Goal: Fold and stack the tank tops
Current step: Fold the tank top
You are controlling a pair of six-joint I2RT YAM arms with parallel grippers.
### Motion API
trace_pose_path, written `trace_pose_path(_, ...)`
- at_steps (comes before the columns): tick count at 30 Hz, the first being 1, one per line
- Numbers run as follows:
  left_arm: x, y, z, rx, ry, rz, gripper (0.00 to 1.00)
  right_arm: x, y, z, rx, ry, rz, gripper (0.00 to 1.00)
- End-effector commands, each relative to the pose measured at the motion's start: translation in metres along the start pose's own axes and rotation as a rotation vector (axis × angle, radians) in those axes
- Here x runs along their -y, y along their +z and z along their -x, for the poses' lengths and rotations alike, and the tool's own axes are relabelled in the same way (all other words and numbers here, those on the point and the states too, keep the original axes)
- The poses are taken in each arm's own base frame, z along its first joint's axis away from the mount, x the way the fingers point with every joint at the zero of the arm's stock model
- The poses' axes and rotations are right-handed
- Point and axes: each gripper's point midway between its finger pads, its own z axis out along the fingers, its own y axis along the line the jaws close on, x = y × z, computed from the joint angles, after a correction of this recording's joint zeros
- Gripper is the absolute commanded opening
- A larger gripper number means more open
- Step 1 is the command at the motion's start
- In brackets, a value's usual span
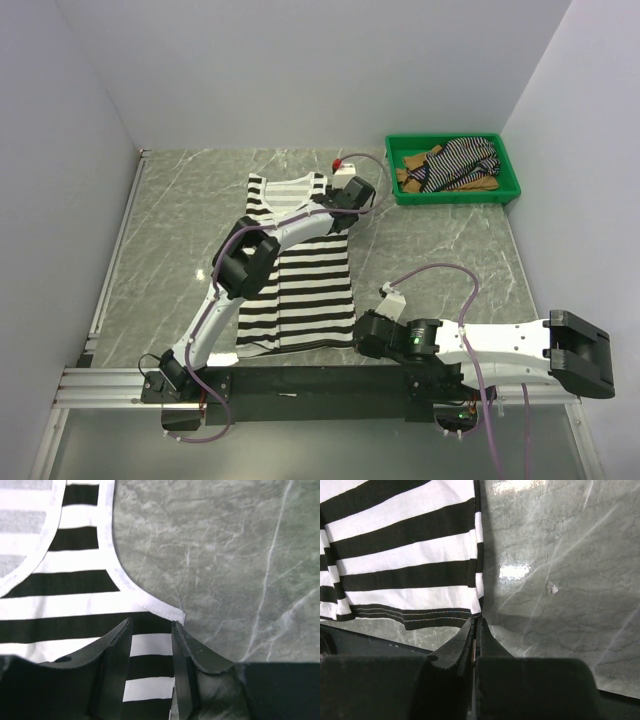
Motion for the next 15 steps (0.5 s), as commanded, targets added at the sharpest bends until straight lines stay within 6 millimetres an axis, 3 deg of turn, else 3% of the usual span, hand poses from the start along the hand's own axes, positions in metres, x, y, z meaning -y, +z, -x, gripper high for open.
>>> trace_pose_path(1,0.016,-0.005,0.021,0.078,0.014,-0.022,0.43,-0.005,0.0,0.007,0.044,0.006,0.017,0.0)
trace_pose_path(7,0.028,-0.01,0.024,0.106,0.025,-0.069,0.42,-0.004,0.001,0.006,0.04,0.003,0.015,0.0)
trace_pose_path(15,0.032,0.004,0.01,0.077,0.052,-0.059,0.38,-0.005,0.001,0.006,0.039,0.002,0.016,0.0)
